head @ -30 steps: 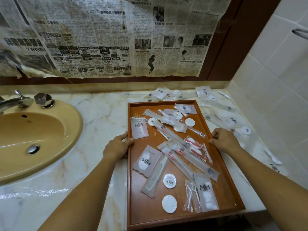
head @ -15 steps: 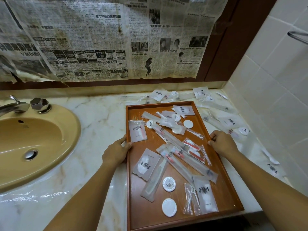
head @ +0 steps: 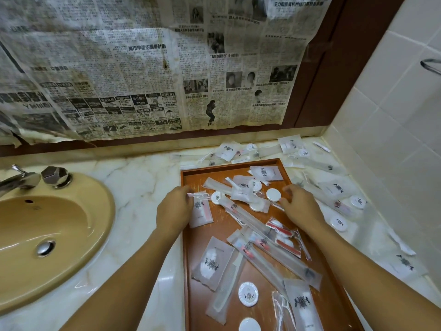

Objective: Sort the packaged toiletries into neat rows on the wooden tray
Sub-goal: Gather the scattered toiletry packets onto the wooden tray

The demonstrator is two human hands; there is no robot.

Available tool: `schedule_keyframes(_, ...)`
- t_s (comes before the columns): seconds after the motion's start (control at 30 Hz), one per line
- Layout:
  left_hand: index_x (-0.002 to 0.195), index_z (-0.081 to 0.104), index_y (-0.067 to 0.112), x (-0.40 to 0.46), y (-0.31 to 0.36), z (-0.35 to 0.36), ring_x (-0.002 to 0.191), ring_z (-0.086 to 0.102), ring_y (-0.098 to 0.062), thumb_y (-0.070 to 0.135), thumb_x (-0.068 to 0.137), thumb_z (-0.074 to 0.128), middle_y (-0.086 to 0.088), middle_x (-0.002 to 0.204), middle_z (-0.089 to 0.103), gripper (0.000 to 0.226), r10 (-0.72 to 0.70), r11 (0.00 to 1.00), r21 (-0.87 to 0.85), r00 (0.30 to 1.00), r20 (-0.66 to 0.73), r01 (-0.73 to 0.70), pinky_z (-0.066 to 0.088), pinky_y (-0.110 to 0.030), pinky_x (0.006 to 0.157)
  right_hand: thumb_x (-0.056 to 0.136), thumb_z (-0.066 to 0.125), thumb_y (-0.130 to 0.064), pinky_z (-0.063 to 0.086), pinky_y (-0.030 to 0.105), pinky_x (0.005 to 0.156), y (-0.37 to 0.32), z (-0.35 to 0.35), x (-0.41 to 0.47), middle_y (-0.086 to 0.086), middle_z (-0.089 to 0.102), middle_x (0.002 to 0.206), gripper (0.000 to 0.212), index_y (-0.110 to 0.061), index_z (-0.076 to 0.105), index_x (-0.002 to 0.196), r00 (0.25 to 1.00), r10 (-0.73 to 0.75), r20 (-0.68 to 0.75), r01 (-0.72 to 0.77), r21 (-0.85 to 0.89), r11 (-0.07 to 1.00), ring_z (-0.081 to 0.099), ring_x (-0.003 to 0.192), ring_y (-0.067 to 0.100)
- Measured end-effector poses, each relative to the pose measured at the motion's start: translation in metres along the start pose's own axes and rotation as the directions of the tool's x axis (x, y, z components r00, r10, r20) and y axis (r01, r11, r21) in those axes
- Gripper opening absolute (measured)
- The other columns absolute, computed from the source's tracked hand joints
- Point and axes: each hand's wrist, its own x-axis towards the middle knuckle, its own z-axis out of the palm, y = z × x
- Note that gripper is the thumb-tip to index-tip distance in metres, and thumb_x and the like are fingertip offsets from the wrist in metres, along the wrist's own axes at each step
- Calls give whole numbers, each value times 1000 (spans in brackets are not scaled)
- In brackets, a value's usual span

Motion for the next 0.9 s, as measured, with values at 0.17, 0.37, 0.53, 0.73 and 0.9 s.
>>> schedule_keyframes(0.17,123,64,24,30,3,14,113,49,-24,16,90,59,-2,122,58,35,182,949,240,977,112,-204,46,-36,82,89,63,-21,54,40,85,-10,11,15,4,69,112,31,-17,63,119,1000,-16,-10,17,51,999,65,100,24)
schedule_keyframes(0.37,133,56,27,42,-3,25,121,44,-24,25,93,54,-2,133,54,40,203,849,444,952,230,-288,40,-35,92,87,65,-20,54,42,87,-3,18,24,4,69,108,30,-20,64,117,1000,-21,15,20,79,997,65,97,22)
schedule_keyframes(0.53,121,63,27,49,-6,30,116,49,-22,26,92,58,2,119,64,30,240,806,488,939,246,-334,41,-34,89,86,65,-18,54,38,87,-2,23,30,2,69,104,29,-19,66,115,999,-46,13,45,79,996,64,98,21)
schedule_keyframes(0.73,97,68,21,49,-1,28,97,57,-23,23,91,59,-1,98,68,11,279,860,388,942,185,-330,43,-33,79,86,63,-17,54,38,88,0,23,34,-1,68,102,31,-22,66,117,998,-58,24,55,98,994,62,99,18)
schedule_keyframes(0.9,90,56,13,26,25,28,79,58,-29,13,91,55,-7,88,64,1,390,907,78,894,222,-415,41,-36,66,86,62,-14,54,38,88,-3,19,40,-2,68,101,34,-23,66,118,995,-84,53,79,83,993,59,103,18)
